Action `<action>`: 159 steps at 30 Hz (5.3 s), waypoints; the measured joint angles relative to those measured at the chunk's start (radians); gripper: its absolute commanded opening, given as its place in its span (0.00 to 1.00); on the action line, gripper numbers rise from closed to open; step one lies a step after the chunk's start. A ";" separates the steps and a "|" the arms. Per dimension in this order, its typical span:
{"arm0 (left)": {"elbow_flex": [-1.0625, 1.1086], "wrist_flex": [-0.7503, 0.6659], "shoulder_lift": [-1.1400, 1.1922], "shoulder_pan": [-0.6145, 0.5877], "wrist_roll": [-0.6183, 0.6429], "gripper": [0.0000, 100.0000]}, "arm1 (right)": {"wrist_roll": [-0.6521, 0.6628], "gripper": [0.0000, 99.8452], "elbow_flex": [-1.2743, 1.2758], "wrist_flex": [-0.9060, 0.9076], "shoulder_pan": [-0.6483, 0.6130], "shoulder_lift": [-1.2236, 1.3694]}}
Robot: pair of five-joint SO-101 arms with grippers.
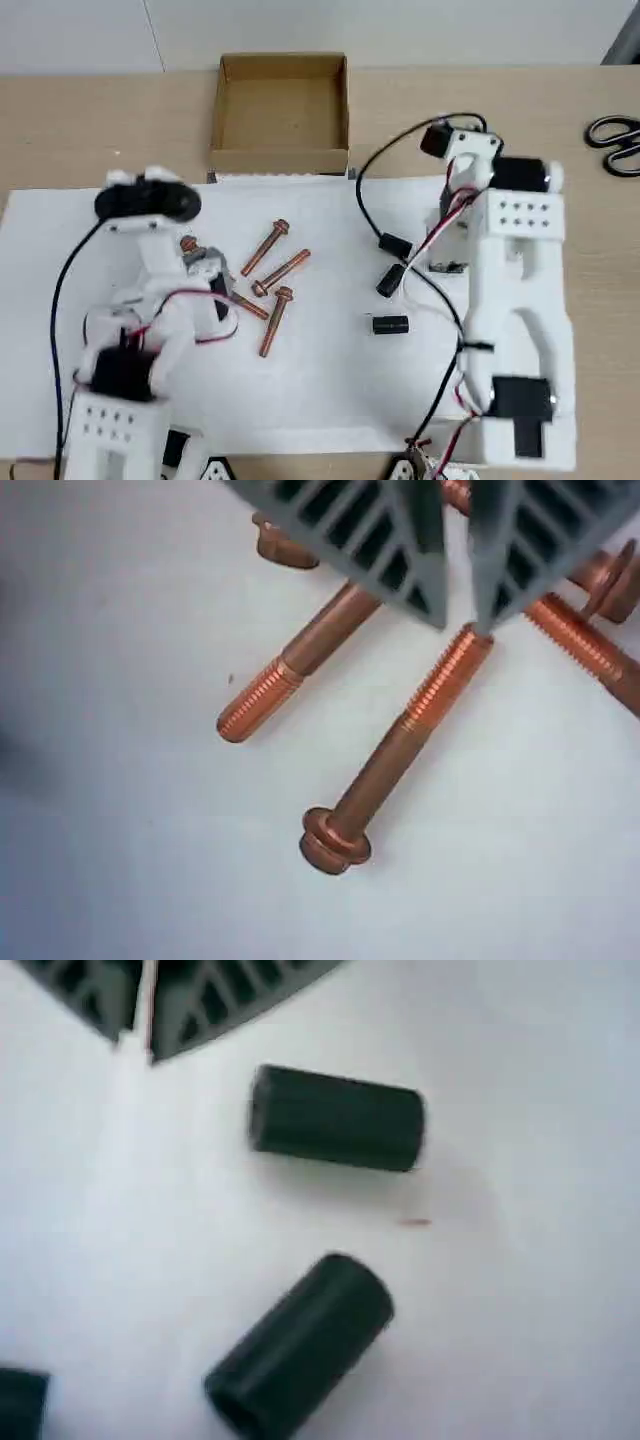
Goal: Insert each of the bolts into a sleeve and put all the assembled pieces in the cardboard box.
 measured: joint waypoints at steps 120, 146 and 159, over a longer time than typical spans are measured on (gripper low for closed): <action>-0.852 0.316 0.899 -0.094 -0.459 0.15 | 0.239 0.01 -0.598 -0.060 0.052 0.786; -1.511 0.580 1.717 0.031 -0.529 0.15 | 0.232 0.01 -0.598 -0.018 0.052 0.786; -1.550 0.580 1.761 0.031 -0.529 0.16 | 0.201 0.01 -0.598 -0.018 0.052 0.786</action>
